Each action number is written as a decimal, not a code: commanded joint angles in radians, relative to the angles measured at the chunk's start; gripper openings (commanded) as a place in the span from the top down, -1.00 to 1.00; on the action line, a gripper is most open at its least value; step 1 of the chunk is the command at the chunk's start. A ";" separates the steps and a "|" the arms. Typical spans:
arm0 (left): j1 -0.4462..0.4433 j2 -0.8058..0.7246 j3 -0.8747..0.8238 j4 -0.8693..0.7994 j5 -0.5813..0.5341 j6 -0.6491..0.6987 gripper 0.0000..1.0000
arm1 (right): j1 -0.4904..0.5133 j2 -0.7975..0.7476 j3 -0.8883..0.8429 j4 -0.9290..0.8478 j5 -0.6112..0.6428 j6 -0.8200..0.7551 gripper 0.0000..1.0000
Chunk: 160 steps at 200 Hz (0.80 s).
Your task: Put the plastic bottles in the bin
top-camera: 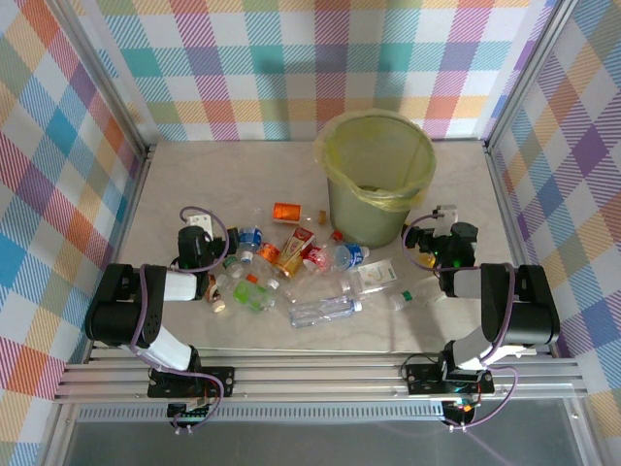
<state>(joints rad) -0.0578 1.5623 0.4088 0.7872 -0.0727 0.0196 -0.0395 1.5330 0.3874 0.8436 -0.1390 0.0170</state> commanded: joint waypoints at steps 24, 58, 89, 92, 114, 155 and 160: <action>-0.003 -0.018 0.041 -0.042 0.003 0.006 -1.00 | 0.005 -0.008 0.026 -0.028 0.029 0.009 -0.99; -0.002 -0.085 0.053 -0.115 -0.001 0.005 -1.00 | 0.005 -0.052 0.044 -0.096 0.053 0.020 -0.99; -0.003 -0.172 0.059 -0.190 -0.005 0.005 -1.00 | 0.004 -0.123 0.050 -0.166 0.096 0.037 -0.99; -0.002 -0.182 0.060 -0.198 -0.005 0.004 -1.00 | 0.003 -0.130 0.053 -0.179 0.101 0.038 -0.99; -0.004 -0.274 0.066 -0.245 -0.017 -0.004 -1.00 | 0.003 -0.200 0.069 -0.279 0.146 0.048 -0.99; -0.002 -0.436 0.133 -0.515 -0.066 -0.116 -1.00 | 0.001 -0.368 0.077 -0.437 0.294 0.085 -0.99; -0.004 -0.453 0.140 -0.556 -0.072 -0.142 -1.00 | 0.000 -0.388 0.079 -0.458 0.314 0.092 -0.99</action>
<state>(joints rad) -0.0578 1.1873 0.4995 0.4332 -0.1047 -0.0208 -0.0395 1.2289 0.4332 0.5190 0.0582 0.0666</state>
